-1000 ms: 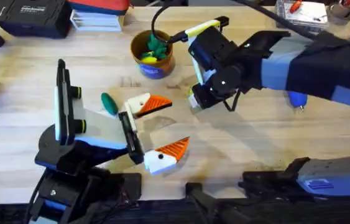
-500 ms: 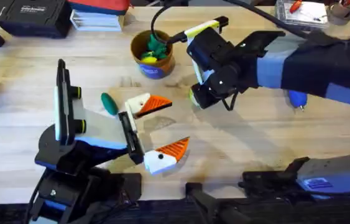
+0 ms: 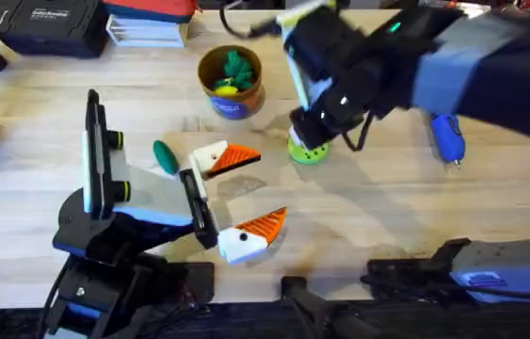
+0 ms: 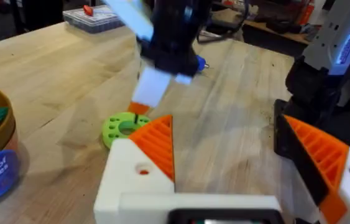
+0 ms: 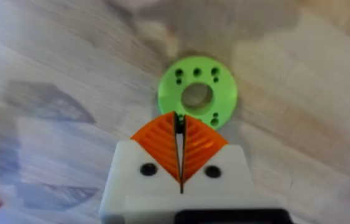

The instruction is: Pick up the gripper from the table and insert it into the empty holder that is missing its gripper. Then pick up a screw, insert it into the mounting hole, and use the screwdriver to tighten it. Finally, clean up the table by picking up the vegetable and placing it into the bucket.

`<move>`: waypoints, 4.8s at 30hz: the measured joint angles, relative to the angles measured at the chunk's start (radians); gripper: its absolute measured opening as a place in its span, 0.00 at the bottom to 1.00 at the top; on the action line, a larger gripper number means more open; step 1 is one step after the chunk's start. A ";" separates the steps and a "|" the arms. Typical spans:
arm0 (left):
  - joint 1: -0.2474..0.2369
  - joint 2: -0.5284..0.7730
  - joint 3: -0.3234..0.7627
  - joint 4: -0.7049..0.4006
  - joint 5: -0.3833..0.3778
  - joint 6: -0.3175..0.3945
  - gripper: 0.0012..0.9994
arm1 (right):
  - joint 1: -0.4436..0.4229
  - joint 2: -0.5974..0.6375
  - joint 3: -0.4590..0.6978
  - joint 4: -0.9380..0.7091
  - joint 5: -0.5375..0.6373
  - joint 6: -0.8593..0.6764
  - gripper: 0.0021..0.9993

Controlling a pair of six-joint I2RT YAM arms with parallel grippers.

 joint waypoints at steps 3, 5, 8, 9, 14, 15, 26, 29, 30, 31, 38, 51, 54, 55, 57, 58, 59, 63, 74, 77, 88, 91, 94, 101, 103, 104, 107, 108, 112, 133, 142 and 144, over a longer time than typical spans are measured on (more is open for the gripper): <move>0.000 0.000 0.000 0.000 0.000 0.000 0.99 | 0.001 -0.044 0.058 -0.007 0.000 -0.013 0.01; 0.000 0.000 0.000 0.000 0.000 0.000 0.99 | 0.002 -0.072 0.097 -0.014 -0.005 -0.017 0.01; 0.000 0.000 0.000 0.000 0.000 0.000 0.99 | 0.002 -0.088 0.164 -0.060 -0.028 -0.020 0.01; 0.000 0.000 0.000 0.000 0.000 0.000 0.99 | 0.002 -0.089 0.186 -0.078 -0.036 -0.020 0.01; 0.000 0.000 0.000 0.000 0.000 0.000 0.99 | 0.003 -0.056 0.304 -0.203 -0.102 -0.020 0.01; 0.000 0.000 0.000 0.000 0.000 0.000 0.99 | 0.005 -0.043 0.332 -0.228 -0.116 -0.020 0.01; 0.000 0.000 0.000 0.000 0.000 0.000 0.99 | 0.134 0.121 0.659 -0.411 -0.216 -0.035 0.00; 0.000 0.000 0.000 0.000 0.000 0.000 0.99 | 0.178 0.134 0.674 -0.385 -0.222 -0.035 0.00; 0.000 0.000 0.000 0.000 0.000 0.000 0.99 | 0.193 0.137 0.674 -0.380 -0.223 -0.035 0.00; 0.000 0.000 0.000 0.000 0.000 0.000 0.99 | 0.207 0.140 0.674 -0.379 -0.226 -0.035 0.00; 0.000 0.000 0.000 0.000 0.000 0.000 0.99 | 0.275 0.176 0.675 -0.376 -0.230 -0.042 0.00; 0.000 0.000 0.000 0.000 0.000 0.000 0.99 | 0.303 0.214 0.675 -0.366 -0.230 -0.057 0.00; 0.000 0.000 0.000 0.000 0.000 0.000 0.99 | 0.303 0.214 0.675 -0.366 -0.230 -0.057 0.00; 0.000 0.000 0.000 0.000 0.000 0.000 0.99 | 0.303 0.214 0.675 -0.366 -0.230 -0.057 0.00; 0.000 0.000 0.000 0.000 0.000 0.000 0.99 | 0.306 0.217 0.675 -0.365 -0.230 -0.057 0.00; 0.000 0.000 0.000 0.000 0.000 0.000 0.99 | 0.307 0.219 0.675 -0.365 -0.230 -0.057 0.00; 0.000 0.000 0.000 0.000 0.000 0.000 0.99 | 0.308 0.223 0.675 -0.365 -0.230 -0.057 0.00; 0.000 0.001 0.000 -0.002 0.006 -0.009 0.99 | 0.312 0.247 0.683 -0.358 -0.229 -0.058 0.00; -0.002 0.000 0.000 -0.003 0.024 -0.008 0.99 | 0.327 0.258 0.689 -0.390 -0.230 -0.057 0.00; -0.003 0.000 0.000 -0.004 0.027 -0.010 0.99 | 0.331 0.263 0.689 -0.407 -0.230 -0.058 0.00; -0.003 0.000 0.000 -0.005 0.031 -0.011 0.99 | 0.331 0.263 0.689 -0.417 -0.233 -0.058 0.11; -0.002 0.000 0.000 -0.004 0.025 -0.012 0.99 | 0.331 0.262 0.689 -0.428 -0.231 -0.059 0.55; -0.002 0.000 0.000 -0.004 0.022 -0.012 0.99 | 0.311 0.262 0.689 -0.442 -0.203 -0.060 0.95; -0.002 0.000 0.000 -0.003 0.018 -0.008 0.99 | 0.284 0.262 0.689 -0.444 -0.218 -0.069 0.99; -0.002 0.000 0.000 -0.003 0.019 -0.004 0.99 | 0.272 0.262 0.689 -0.443 -0.225 -0.077 0.99; -0.002 0.000 0.000 -0.003 0.019 -0.004 0.99 | 0.264 0.259 0.689 -0.443 -0.228 -0.081 0.99; -0.002 0.000 0.000 -0.003 0.019 -0.003 0.99 | 0.227 0.244 0.689 -0.451 -0.234 -0.092 0.99; -0.002 0.000 0.000 -0.003 0.019 -0.003 0.99 | 0.214 0.235 0.689 -0.456 -0.238 -0.096 0.99; -0.002 0.000 0.000 -0.003 0.019 -0.003 0.99 | 0.137 0.154 0.639 -0.456 -0.292 -0.137 0.99; -0.002 0.000 0.000 -0.003 0.019 0.000 0.99 | -0.316 -0.640 -0.129 -0.383 -0.812 -0.532 0.99; -0.002 0.000 0.000 -0.003 0.019 0.000 0.79 | -0.317 -0.691 -0.168 -0.379 -0.835 -0.717 0.99; -0.002 0.000 0.000 -0.003 0.018 0.001 0.45 | -0.317 -0.691 -0.168 -0.379 -0.835 -0.728 0.99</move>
